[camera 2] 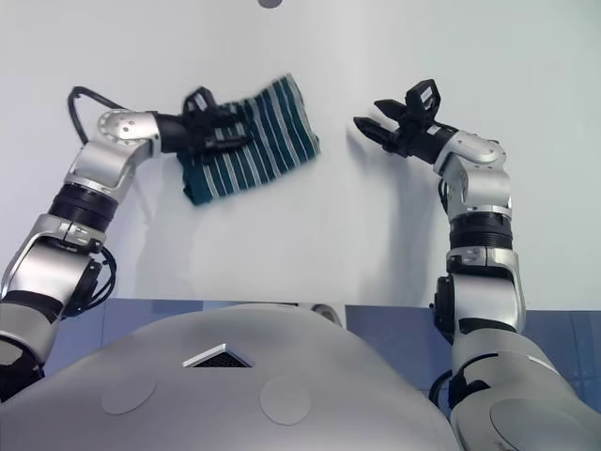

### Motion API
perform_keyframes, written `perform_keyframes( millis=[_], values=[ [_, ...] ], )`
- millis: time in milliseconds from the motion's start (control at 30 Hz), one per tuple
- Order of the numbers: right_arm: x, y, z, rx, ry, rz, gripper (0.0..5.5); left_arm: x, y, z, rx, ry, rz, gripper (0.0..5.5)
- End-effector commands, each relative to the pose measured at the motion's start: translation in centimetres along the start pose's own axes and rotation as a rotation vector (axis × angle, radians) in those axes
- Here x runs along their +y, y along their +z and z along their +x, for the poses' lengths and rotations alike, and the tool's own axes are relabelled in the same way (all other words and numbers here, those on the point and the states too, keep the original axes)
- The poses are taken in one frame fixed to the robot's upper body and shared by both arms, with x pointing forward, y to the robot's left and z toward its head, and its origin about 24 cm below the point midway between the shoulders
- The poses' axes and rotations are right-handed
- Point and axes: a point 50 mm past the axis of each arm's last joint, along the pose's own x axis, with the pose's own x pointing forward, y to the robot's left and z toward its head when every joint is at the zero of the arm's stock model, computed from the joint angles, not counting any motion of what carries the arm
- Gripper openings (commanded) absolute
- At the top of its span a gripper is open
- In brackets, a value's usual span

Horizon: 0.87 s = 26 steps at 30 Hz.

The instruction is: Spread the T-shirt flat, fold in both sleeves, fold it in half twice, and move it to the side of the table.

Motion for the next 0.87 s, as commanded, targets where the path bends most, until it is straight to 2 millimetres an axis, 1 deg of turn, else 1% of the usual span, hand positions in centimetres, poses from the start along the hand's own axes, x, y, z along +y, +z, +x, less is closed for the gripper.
perform_keyframes(
  millis=[33,67,100,167,200,233,300,367,433,467,533,600,667,733,867],
  values=[
    [-1.3,-0.9,-1.4,-0.063,-0.171,0.077,2.97,5.7,-12.3,-12.4,0.349,0.769,-0.379,2.29],
    [-1.6,-0.9,-1.5,-0.092,-0.220,0.088,2.97,5.9,-12.1,-12.6,0.280,0.806,-0.387,2.29],
    [-2.0,-0.7,-1.6,-0.132,-0.277,0.104,2.97,6.1,-11.4,-12.3,0.199,0.816,-0.373,2.29],
    [-2.8,0.2,-1.4,-0.212,-0.377,0.118,2.97,6.5,-8.5,-10.7,-0.018,0.780,-0.322,2.29],
    [-3.2,0.8,-1.3,-0.258,-0.413,0.121,2.97,6.7,-6.3,-10.1,-0.135,0.751,-0.269,2.29],
    [-3.3,1.1,-1.3,-0.293,-0.439,0.125,2.97,6.9,-4.8,-9.8,-0.216,0.733,-0.233,2.29],
    [-3.8,1.9,-1.5,-0.369,-0.503,0.121,2.97,7.3,-1.3,-10.2,-0.387,0.735,-0.167,2.29],
    [-4.4,2.4,-2.0,-0.429,-0.579,0.121,2.97,7.3,1.8,-11.2,-0.515,0.767,-0.100,2.29],
    [-5.0,2.6,-2.4,-0.446,-0.642,0.120,2.97,6.6,4.6,-11.6,-0.605,0.776,-0.050,2.29],
    [-5.2,2.6,-2.5,-0.451,-0.667,0.116,2.97,6.1,5.5,-11.4,-0.627,0.771,-0.031,2.29],
    [-5.6,2.9,-2.6,-0.467,-0.713,0.108,2.97,5.0,6.3,-10.5,-0.607,0.752,0.004,2.29],
    [-5.7,3.5,-2.2,-0.481,-0.730,0.093,2.97,3.8,6.4,-9.3,-0.586,0.737,0.006,2.29],
    [-5.5,4.1,-1.7,-0.498,-0.726,0.078,2.97,3.1,6.2,-8.5,-0.566,0.740,0.012,2.29],
    [-5.3,4.6,-1.2,-0.511,-0.719,0.068,2.97,2.8,6.1,-7.8,-0.544,0.751,0.025,2.29],
    [-4.6,5.8,0.1,-0.541,-0.686,0.044,2.97,2.6,6.9,-6.8,-0.564,0.764,0.001,2.29]
  ],
)
